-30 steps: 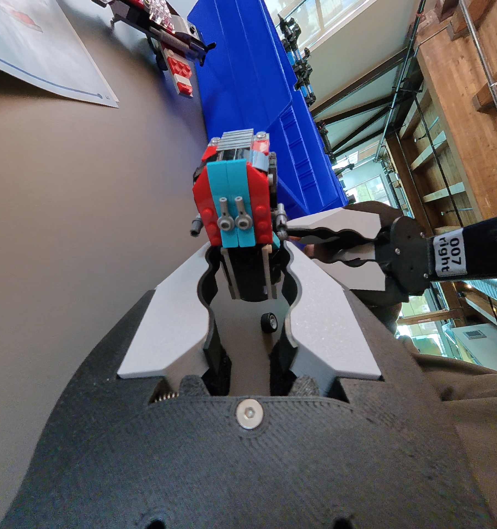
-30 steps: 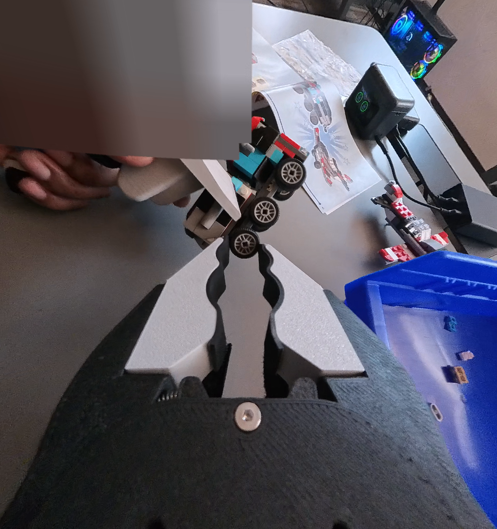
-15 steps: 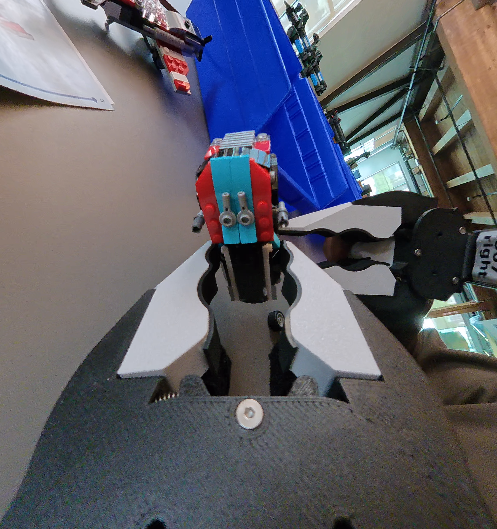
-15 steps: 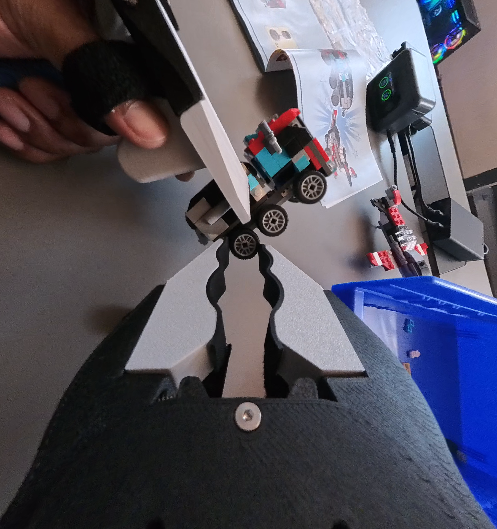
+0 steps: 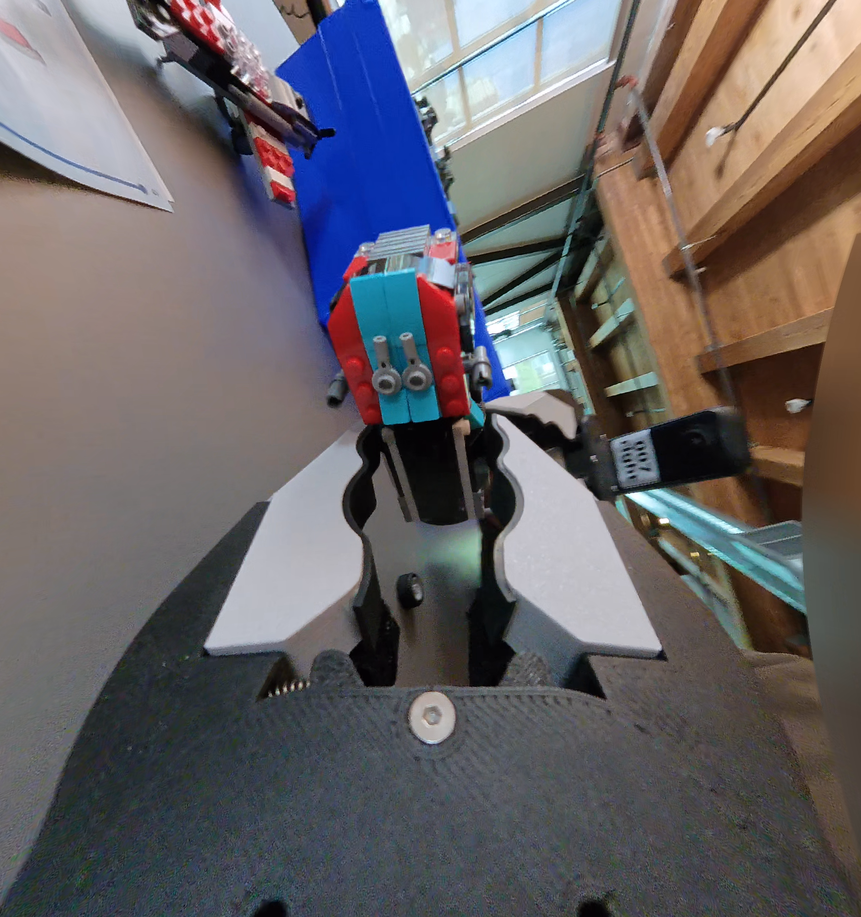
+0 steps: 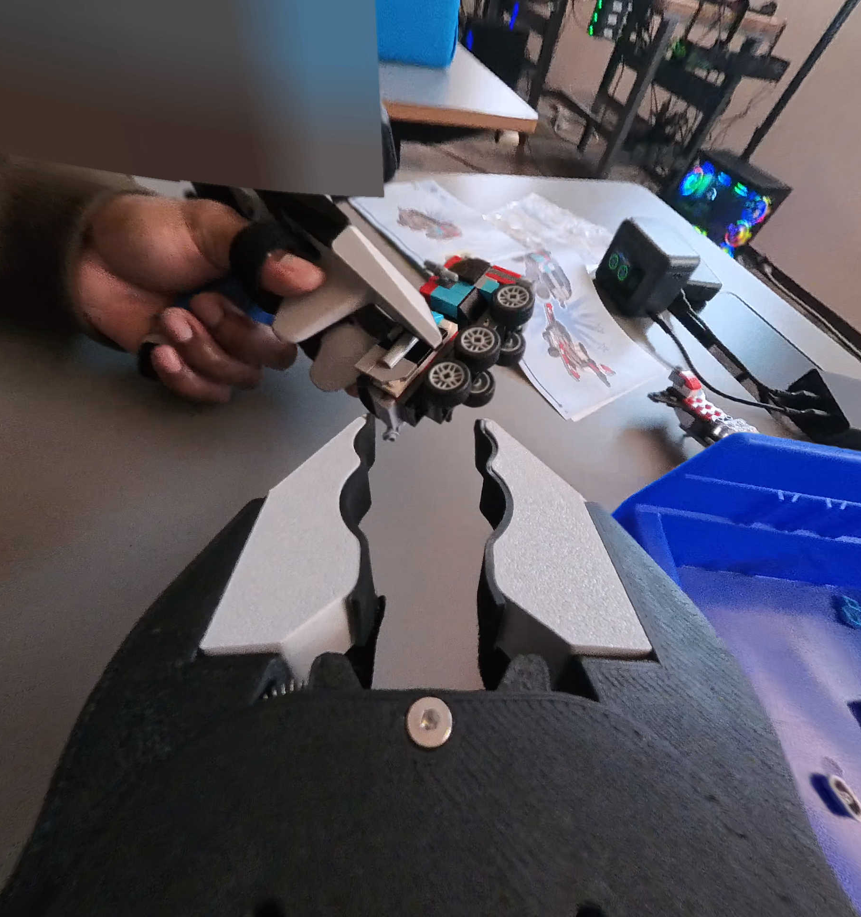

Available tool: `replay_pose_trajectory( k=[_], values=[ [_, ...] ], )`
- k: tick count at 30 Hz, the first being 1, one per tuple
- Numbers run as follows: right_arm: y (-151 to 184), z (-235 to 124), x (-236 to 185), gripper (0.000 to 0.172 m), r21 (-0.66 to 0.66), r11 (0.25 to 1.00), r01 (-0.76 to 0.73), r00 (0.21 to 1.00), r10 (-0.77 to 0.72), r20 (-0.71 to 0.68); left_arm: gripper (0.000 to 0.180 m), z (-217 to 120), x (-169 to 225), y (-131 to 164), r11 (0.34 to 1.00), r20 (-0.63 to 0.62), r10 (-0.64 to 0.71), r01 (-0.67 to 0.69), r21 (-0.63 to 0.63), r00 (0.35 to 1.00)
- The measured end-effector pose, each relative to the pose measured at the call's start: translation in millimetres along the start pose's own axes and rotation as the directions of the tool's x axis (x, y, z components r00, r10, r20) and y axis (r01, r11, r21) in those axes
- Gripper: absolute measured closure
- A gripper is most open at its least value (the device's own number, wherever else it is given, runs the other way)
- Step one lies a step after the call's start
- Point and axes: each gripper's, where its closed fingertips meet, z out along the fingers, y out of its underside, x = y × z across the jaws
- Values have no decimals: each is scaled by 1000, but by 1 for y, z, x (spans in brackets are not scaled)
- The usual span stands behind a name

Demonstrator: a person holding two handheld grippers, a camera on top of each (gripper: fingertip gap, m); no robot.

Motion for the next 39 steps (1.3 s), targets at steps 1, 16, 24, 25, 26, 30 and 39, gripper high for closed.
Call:
replay_pose_trajectory(
  k=[1, 16, 24, 25, 26, 30, 39],
  values=[
    [-2, -1, 0, 131, 31, 999, -12, 1000, 12, 9, 136, 0, 3, -1, 999, -38, -39, 39, 8, 999],
    [-39, 7, -9, 119, 238, 940, 244, 950, -182, -254, 135, -5, 35, -9, 952, -362, -262, 300, 54, 895],
    [-35, 19, -10, 116, 176, 940, 292, 925, -230, -303, 135, -2, 38, 1, 960, -362, -255, 280, 20, 897],
    [-35, 19, -9, 118, 175, 942, 288, 925, -226, -306, 135, -2, 38, 1, 961, -358, -250, 275, 21, 900],
    [-36, 19, -8, 122, 177, 942, 285, 925, -222, -309, 135, -1, 38, 1, 963, -357, -244, 269, 20, 902],
    [-39, 14, -7, 122, 203, 939, 279, 929, -210, -304, 134, 0, 44, 3, 975, -370, -209, 223, -4, 905],
    [-42, -5, 15, 123, 290, 954, 74, 972, -4, -236, 121, 10, 46, 21, 989, -300, -94, 54, -139, 949]
  ],
)
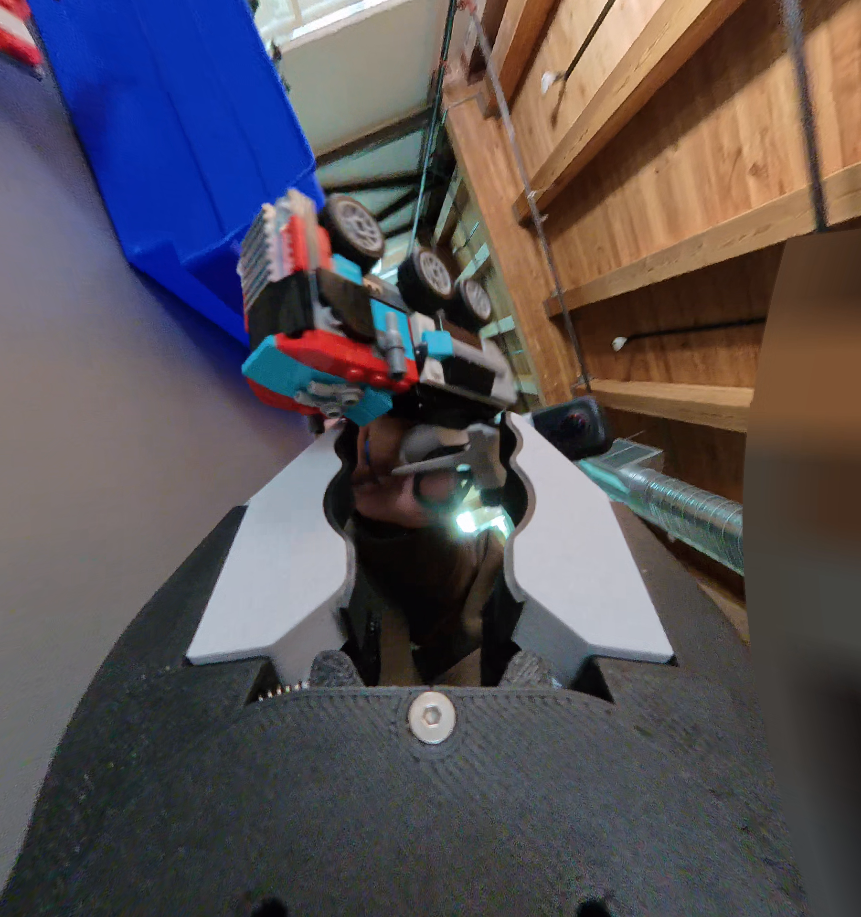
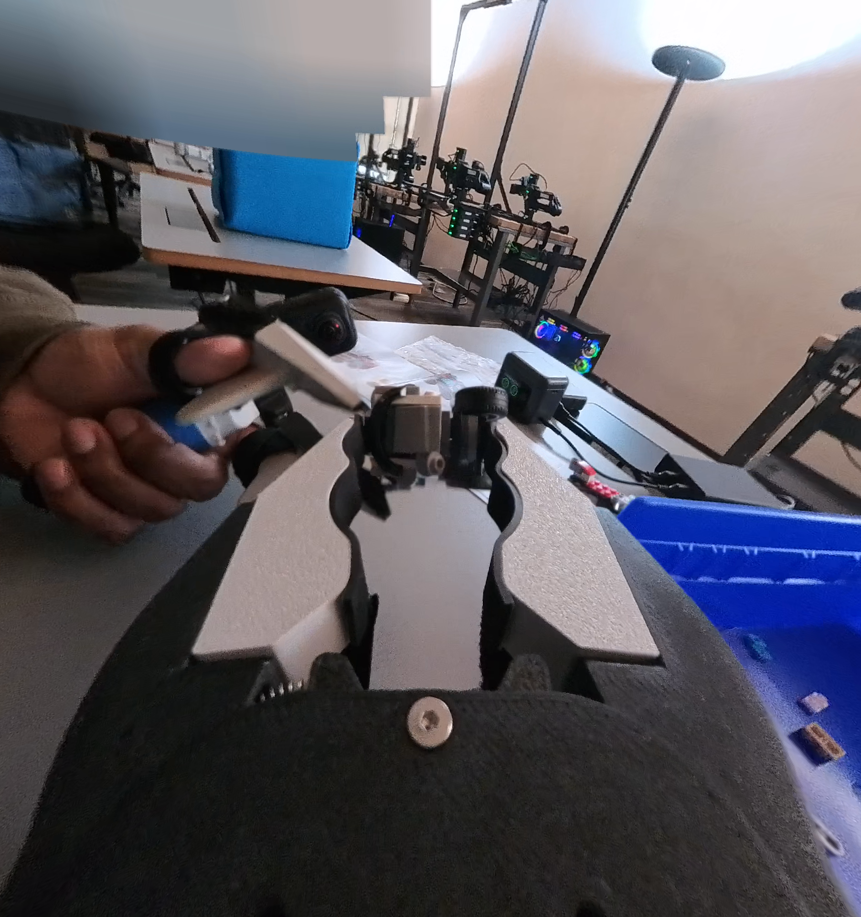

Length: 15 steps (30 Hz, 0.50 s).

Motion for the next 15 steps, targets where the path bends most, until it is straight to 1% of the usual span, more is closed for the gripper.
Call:
replay_pose_trajectory(
  k=[3, 6, 9, 11, 13, 15],
  values=[
    [4, -2, 9, 123, -25, 996, -86, 996, 86, -9, 117, 4, -6, 12, 995, 40, 12, -8, -99, 999],
    [10, -2, 15, 123, -50, 980, -192, 981, 192, -4, 118, 4, -11, 19, 987, 74, 26, -14, -161, 997],
    [15, -2, 20, 124, -73, 958, -277, 961, 276, -13, 119, 1, -19, 25, 968, 145, 76, -38, -248, 987],
    [18, -2, 25, 124, -85, 943, -322, 947, 321, -29, 120, -2, -24, 31, 944, 190, 134, -67, -323, 973],
    [21, -2, 29, 124, -97, 923, -372, 928, 369, -49, 129, -4, -20, 34, 918, 189, 203, -119, -379, 961],
    [24, -3, 32, 124, -101, 898, -429, 903, 425, -64, 139, -6, -10, 32, 886, 153, 297, -212, -413, 943]
  ],
)
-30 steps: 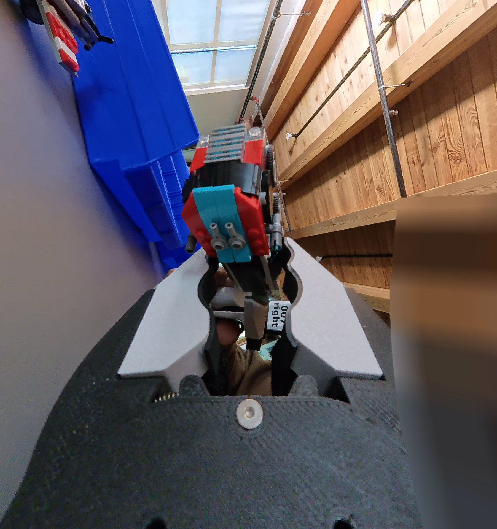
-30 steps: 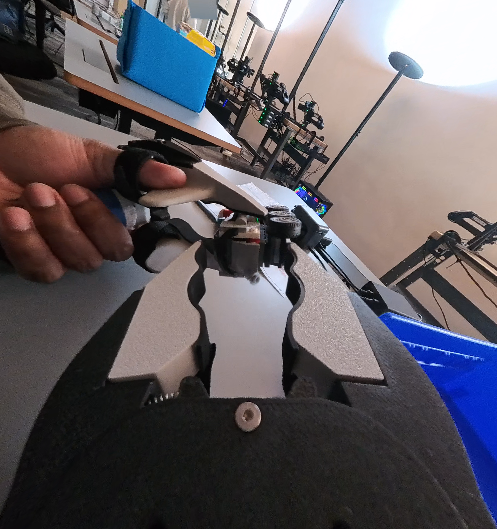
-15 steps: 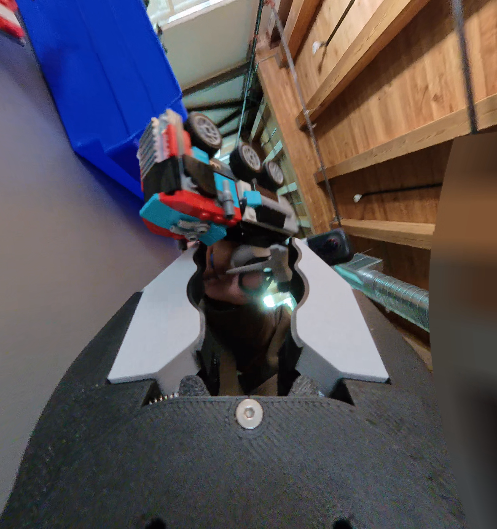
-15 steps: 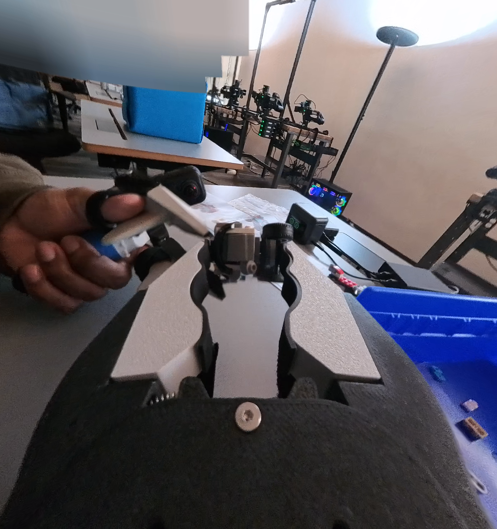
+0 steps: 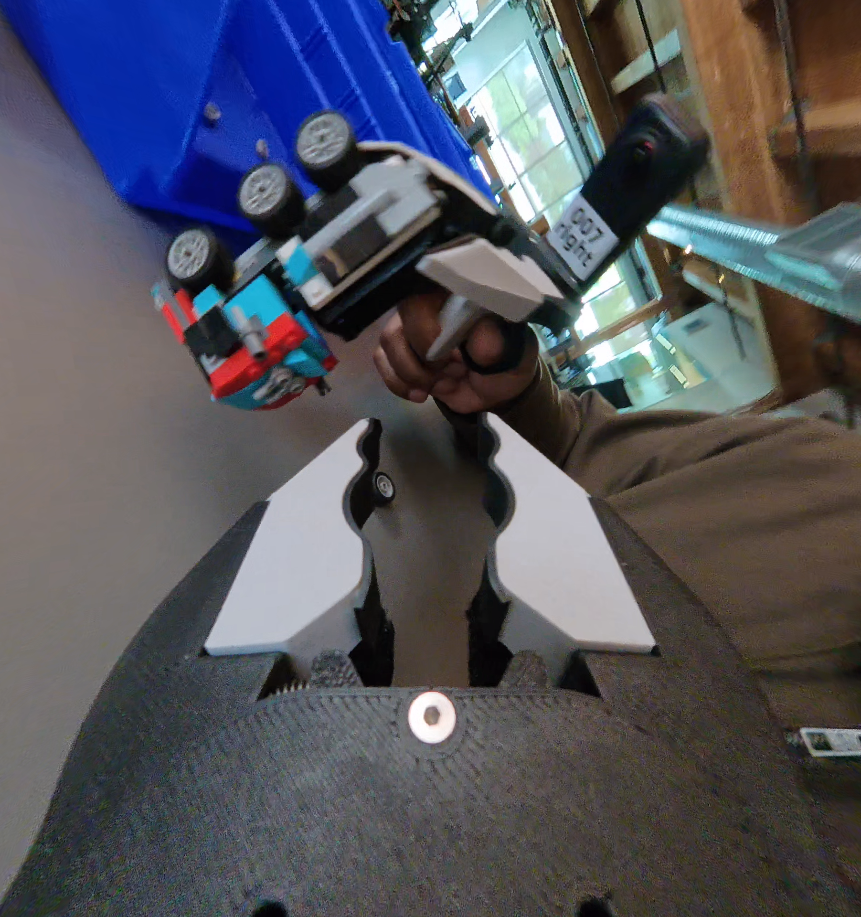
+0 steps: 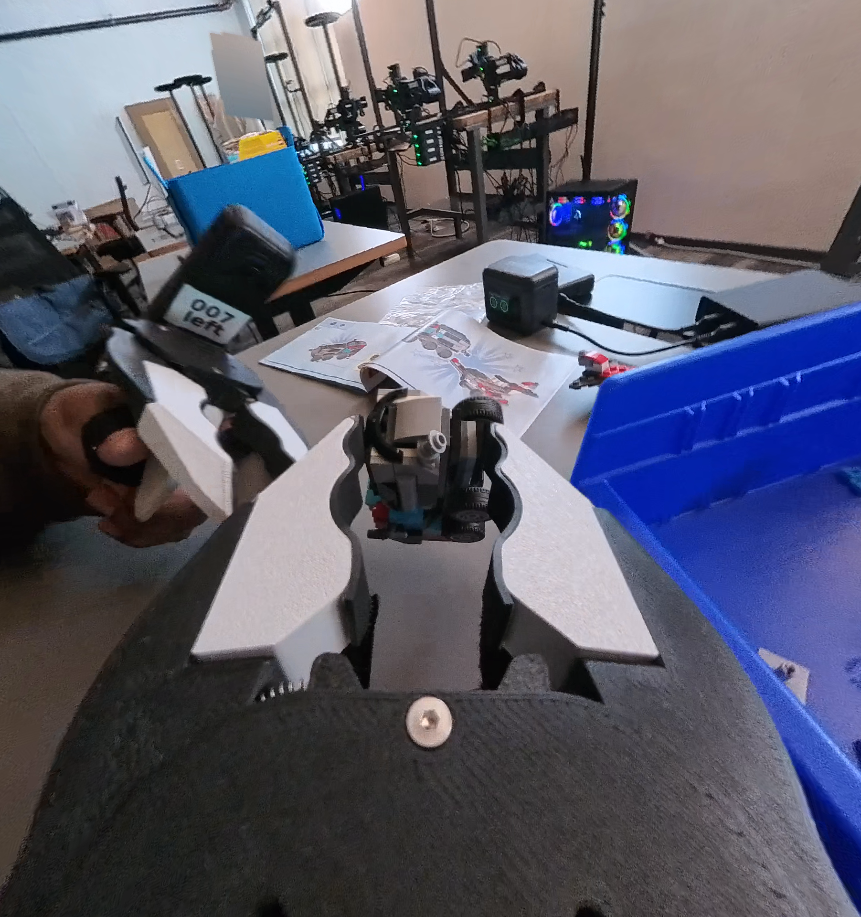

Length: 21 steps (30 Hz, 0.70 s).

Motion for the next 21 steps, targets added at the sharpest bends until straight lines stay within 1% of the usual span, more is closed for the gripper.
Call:
replay_pose_trajectory(
  k=[2, 4, 5, 6, 8, 10, 13, 14, 16, 17, 19, 21],
  values=[
    [1, 0, 3, 124, -5, 998, -70, 998, 70, -1, 142, -6, 7, -8, 991, 30, 131, -131, 8, 991],
    [1, 1, 2, 124, -9, 990, -142, 990, 142, 10, 142, -15, 13, -25, 954, 77, 284, -289, 80, 956],
    [1, 2, 0, 124, -10, 985, -173, 985, 173, 19, 140, -20, 8, -34, 928, 150, 339, -356, 106, 929],
    [2, 3, -2, 124, -13, 980, -199, 980, 199, 27, 134, -24, 0, -40, 902, 229, 385, -418, 113, 894],
    [2, 5, -7, 124, -19, 970, -244, 969, 244, 39, 123, -26, -16, -43, 867, 343, 441, -493, 77, 829],
    [4, 7, -13, 124, -27, 958, -285, 957, 286, 49, 114, -21, -27, -37, 855, 388, 469, -518, 28, 793],
    [7, 11, -19, 124, -39, 940, -338, 938, 340, 60, 113, -12, -36, -27, 841, 413, 504, -540, -34, 759],
    [8, 12, -21, 124, -42, 933, -357, 931, 359, 65, 114, -11, -39, -26, 831, 432, 518, -554, -49, 739],
    [10, 14, -24, 124, -48, 919, -392, 916, 395, 76, 126, -11, -42, -26, 803, 462, 553, -592, -72, 693],
    [11, 14, -24, 124, -49, 912, -407, 909, 410, 75, 131, -11, -41, -26, 792, 460, 566, -606, -73, 684],
    [12, 15, -22, 124, -48, 904, -425, 901, 427, 70, 132, -11, -42, -26, 794, 464, 562, -604, -70, 684],
    [13, 16, -21, 125, -50, 897, -439, 894, 441, 73, 137, -11, -42, -26, 818, 447, 532, -574, -50, 719]
  ],
)
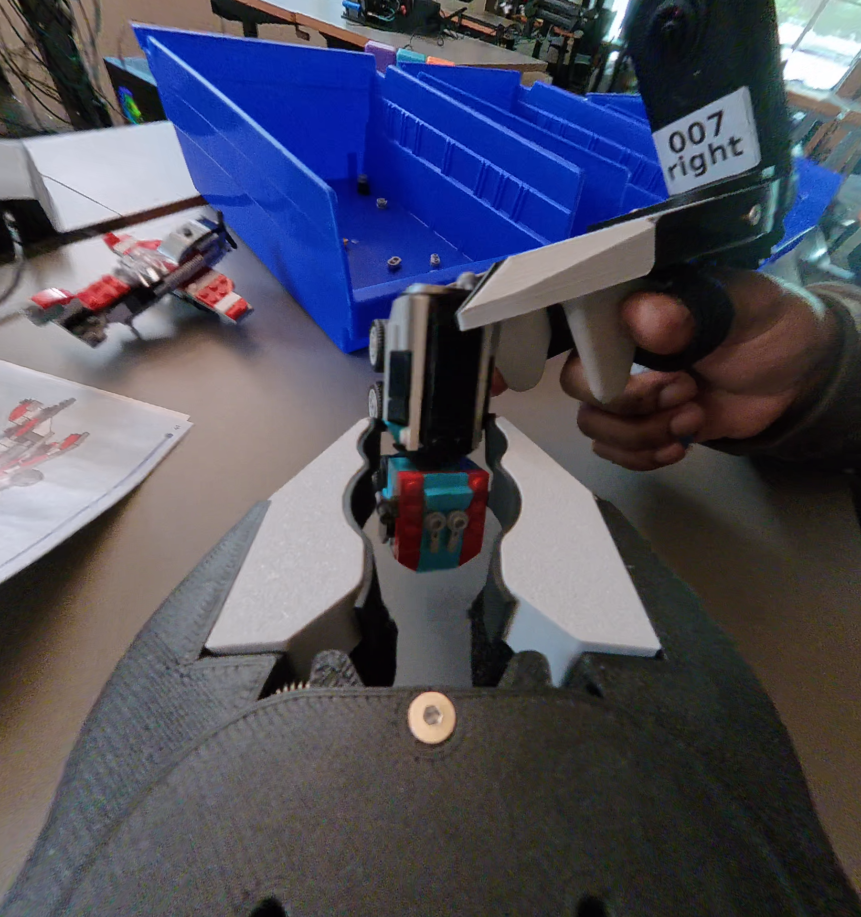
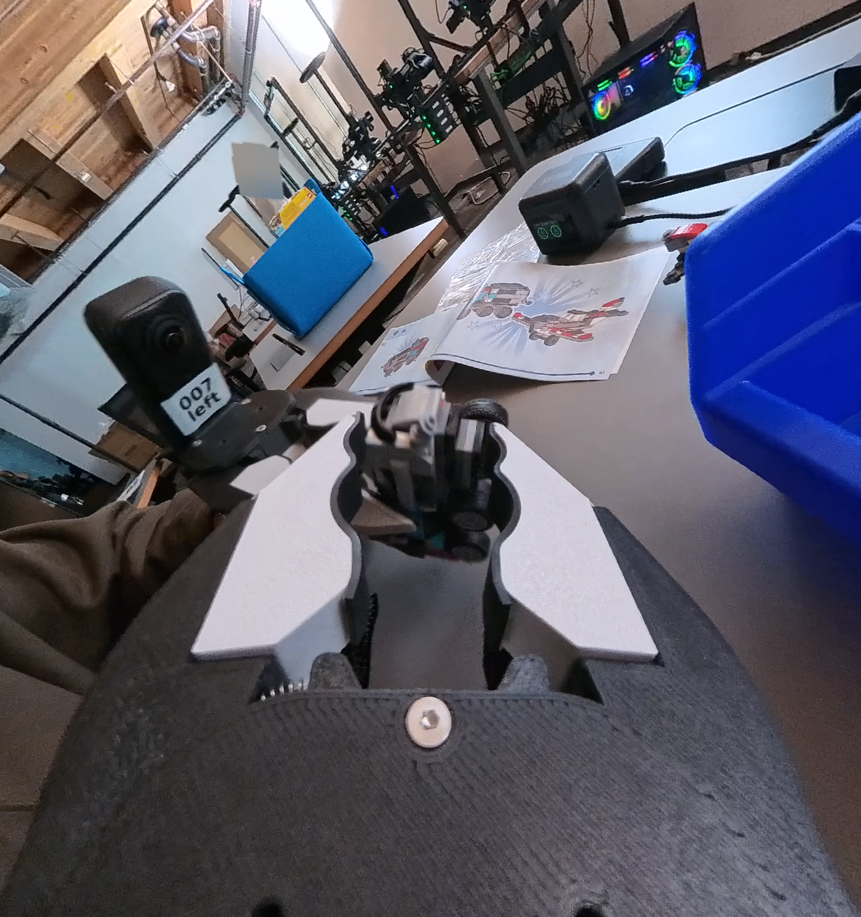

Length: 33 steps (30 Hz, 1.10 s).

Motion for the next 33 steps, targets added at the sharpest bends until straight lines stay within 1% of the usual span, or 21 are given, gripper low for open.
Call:
replay_pose_trajectory(
  k=[2, 4, 6, 7, 8, 10, 11, 12, 14, 16, 19, 22, 27, 31, 33],
  values=[
    [-2, 1, -1, 124, 2, 1000, -4, 1000, 4, 17, 140, 1, 2, 3, 993, -55, -122, 121, -14, 991],
    [-5, -1, -2, 114, 6, 1000, 10, 1000, -11, 28, 140, 1, 2, 5, 957, -131, -291, 290, -28, 948],
    [-10, -5, -2, 105, -3, 999, 44, 998, -44, 38, 140, -1, 0, 4, 892, -213, -448, 451, -36, 868],
    [-12, -8, -2, 104, -15, 997, 79, 996, -78, 44, 140, -3, -1, 1, 858, -253, -504, 512, -38, 826],
    [-13, -12, -3, 104, -31, 991, 130, 990, -128, 56, 140, -5, -2, -1, 826, -286, -548, 562, -37, 786],
    [-6, -23, -8, 111, -95, 958, 269, 957, -255, 136, 141, -8, -5, -4, 770, -328, -612, 637, -36, 720],
    [2, -29, -8, 113, -146, 925, 351, 929, -324, 178, 141, -9, -5, -6, 744, -349, -635, 667, -39, 689],
    [13, -36, -4, 117, -206, 873, 441, 891, -400, 213, 141, -10, -5, -8, 720, -373, -654, 693, -41, 658],
    [38, -50, 11, 119, -331, 741, 585, 811, -523, 261, 141, -14, -5, -14, 678, -424, -674, 734, -30, 605],
    [62, -64, 18, 120, -417, 642, 643, 766, -545, 341, 141, -14, -5, -15, 646, -445, -693, 762, -34, 567],
    [93, -79, 15, 124, -472, 543, 695, 719, -517, 464, 141, -14, -6, -14, 657, -432, -689, 754, -30, 582],
    [113, -86, 15, 125, -507, 480, 716, 698, -486, 526, 141, -13, -5, -13, 657, -429, -689, 753, -32, 584],
    [127, -81, 15, 133, -508, 432, 745, 667, -500, 552, 141, -13, -7, -13, 652, -421, -695, 758, -28, 583],
    [130, -78, 10, 148, -486, 412, 771, 637, -516, 573, 141, -12, -8, -12, 649, -416, -699, 761, -28, 581],
    [129, -76, 9, 151, -469, 410, 782, 623, -531, 574, 141, -12, -8, -12, 647, -414, -701, 762, -26, 581]
  ],
)
